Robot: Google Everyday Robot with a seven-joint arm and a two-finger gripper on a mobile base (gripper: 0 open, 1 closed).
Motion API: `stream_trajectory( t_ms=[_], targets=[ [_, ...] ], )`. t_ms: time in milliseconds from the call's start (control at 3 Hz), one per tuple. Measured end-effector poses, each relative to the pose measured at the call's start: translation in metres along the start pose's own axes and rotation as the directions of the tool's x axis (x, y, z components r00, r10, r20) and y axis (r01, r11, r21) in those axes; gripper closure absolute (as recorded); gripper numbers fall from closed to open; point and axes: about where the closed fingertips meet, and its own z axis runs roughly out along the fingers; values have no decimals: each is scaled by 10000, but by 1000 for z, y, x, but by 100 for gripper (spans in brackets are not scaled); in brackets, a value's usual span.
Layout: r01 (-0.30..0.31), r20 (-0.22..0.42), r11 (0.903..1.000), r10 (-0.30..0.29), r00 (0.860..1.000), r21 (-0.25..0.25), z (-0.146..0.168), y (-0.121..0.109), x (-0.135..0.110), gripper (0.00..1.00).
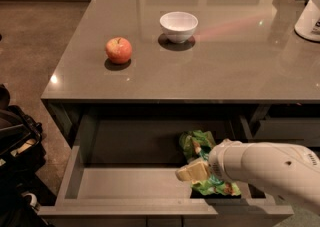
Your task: Pick green rice chip bag from top drawer and place on counter
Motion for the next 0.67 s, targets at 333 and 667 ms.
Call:
stream_trajectory(
  t_ms=[333, 667],
  targets=[
    [-160, 150, 9996, 156, 9998, 237, 8, -2, 7, 0],
    [-725, 248, 9967, 717, 9971, 354, 15, -4, 19, 0]
  ],
)
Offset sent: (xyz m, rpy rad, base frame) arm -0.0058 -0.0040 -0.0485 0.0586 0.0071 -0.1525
